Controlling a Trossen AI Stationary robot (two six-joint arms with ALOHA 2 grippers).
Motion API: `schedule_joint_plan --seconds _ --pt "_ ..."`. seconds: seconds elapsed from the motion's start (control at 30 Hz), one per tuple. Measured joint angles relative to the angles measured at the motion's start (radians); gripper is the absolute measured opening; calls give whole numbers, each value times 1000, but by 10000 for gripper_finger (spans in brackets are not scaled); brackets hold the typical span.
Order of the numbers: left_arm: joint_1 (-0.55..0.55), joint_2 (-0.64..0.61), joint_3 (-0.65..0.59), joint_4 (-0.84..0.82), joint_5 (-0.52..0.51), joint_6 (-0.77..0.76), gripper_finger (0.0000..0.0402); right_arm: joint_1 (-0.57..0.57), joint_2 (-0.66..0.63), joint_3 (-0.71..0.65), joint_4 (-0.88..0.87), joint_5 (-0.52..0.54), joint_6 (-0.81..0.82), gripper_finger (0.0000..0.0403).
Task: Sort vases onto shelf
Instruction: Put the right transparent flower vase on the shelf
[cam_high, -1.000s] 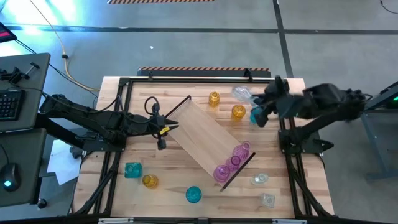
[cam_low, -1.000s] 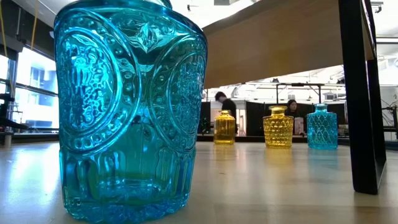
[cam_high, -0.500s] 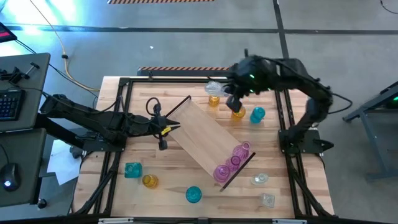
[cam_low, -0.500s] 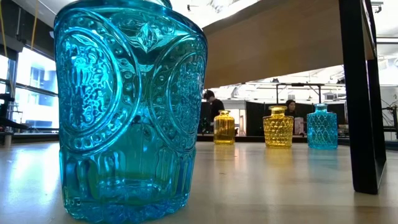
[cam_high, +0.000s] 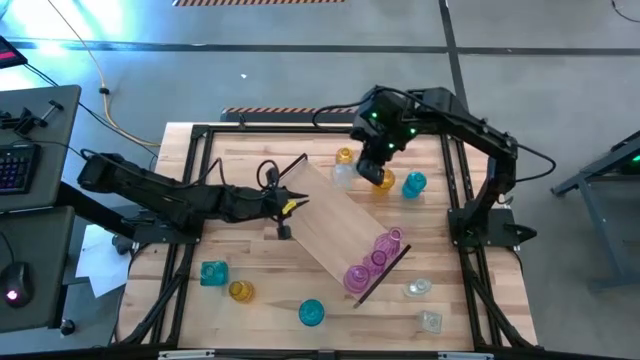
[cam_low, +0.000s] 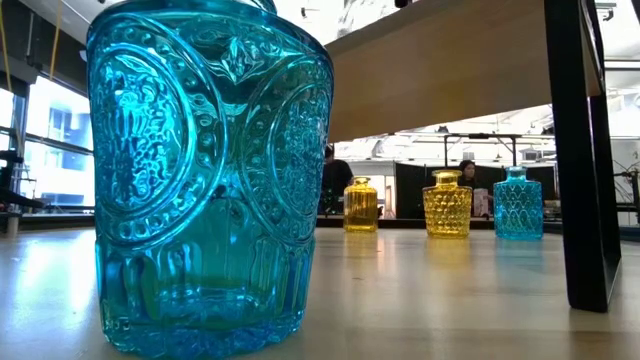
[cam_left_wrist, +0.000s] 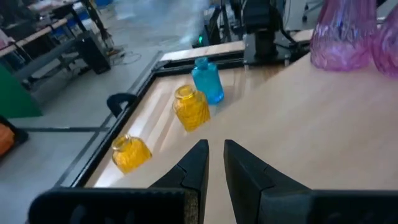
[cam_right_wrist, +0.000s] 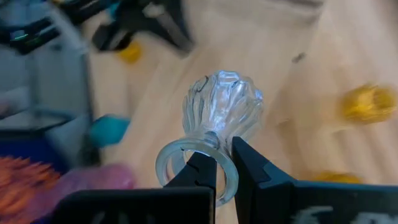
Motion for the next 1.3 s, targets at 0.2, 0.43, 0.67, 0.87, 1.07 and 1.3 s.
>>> schedule_joint_plan --seconds 0.2,0.43,0.67,0.87,1.07,1.3 --pt "21 -1 0 13 3 -18 44 -1 0 0 -68 -90 1 0" --pt "21 14 0 75 91 -23 44 -1 44 -1 -78 -96 -36 0" --pt "20 15 0 87 108 -46 44 -1 158 -2 -77 -104 -101 0" --pt "21 15 0 92 172 -65 44 -1 214 -2 -78 -103 -131 0" --pt "21 29 0 109 182 -73 44 6 229 -2 -77 -96 -143 0" --pt "43 190 0 299 262 -72 44 23 231 -2 -74 -97 -148 0"
